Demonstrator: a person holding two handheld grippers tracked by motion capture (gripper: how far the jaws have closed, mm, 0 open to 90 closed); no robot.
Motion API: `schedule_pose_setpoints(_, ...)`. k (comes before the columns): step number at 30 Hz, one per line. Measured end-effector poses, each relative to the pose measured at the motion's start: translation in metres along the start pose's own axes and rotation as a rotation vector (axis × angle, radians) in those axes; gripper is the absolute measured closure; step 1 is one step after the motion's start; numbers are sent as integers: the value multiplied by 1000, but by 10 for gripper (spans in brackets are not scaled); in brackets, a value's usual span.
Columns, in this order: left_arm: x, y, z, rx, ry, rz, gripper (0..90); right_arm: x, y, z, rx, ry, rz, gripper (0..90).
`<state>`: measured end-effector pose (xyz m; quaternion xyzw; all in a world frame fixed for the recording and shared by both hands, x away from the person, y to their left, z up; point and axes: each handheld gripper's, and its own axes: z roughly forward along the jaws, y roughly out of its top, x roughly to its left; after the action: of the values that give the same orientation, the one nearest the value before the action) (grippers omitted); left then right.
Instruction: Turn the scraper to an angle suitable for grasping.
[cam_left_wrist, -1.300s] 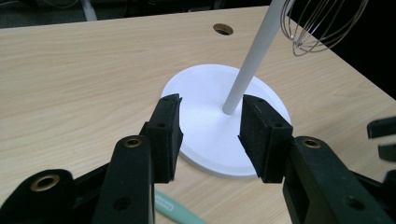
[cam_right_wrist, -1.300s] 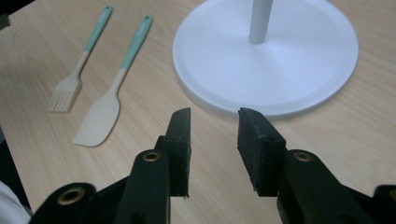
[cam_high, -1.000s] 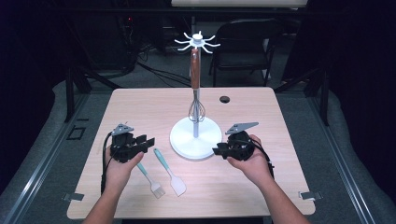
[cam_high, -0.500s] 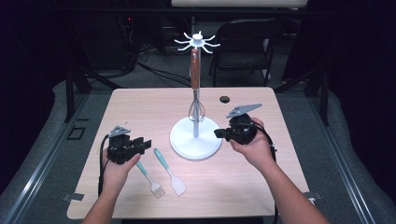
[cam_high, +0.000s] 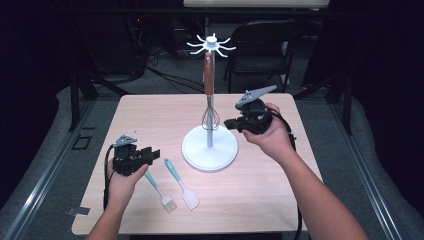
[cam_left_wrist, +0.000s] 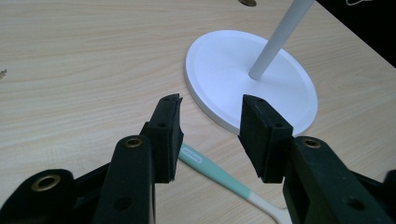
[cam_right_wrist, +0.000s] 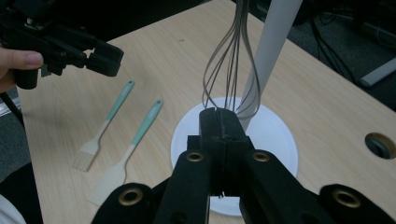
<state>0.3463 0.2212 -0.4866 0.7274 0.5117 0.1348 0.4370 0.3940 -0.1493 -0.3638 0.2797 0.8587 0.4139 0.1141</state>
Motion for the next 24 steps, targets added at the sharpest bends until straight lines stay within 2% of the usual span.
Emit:
schedule_pose_setpoints(6, 0, 0, -2, -9, 0, 1, 586, -5, 27, -15, -48, -3, -32, 900)
schedule_pose_setpoints(16, 3, -3, -5, -8, 5, -5, 587, -20, 74, -50, -199, 5, -35, 900)
schedule_pose_setpoints(19, 3, -4, -7, -11, 7, -7, 587, -23, 87, -62, -251, -3, -38, 900)
schedule_pose_setpoints(24, 5, -6, -12, -14, 16, -13, 588, -27, 102, -76, -295, -42, -40, 900)
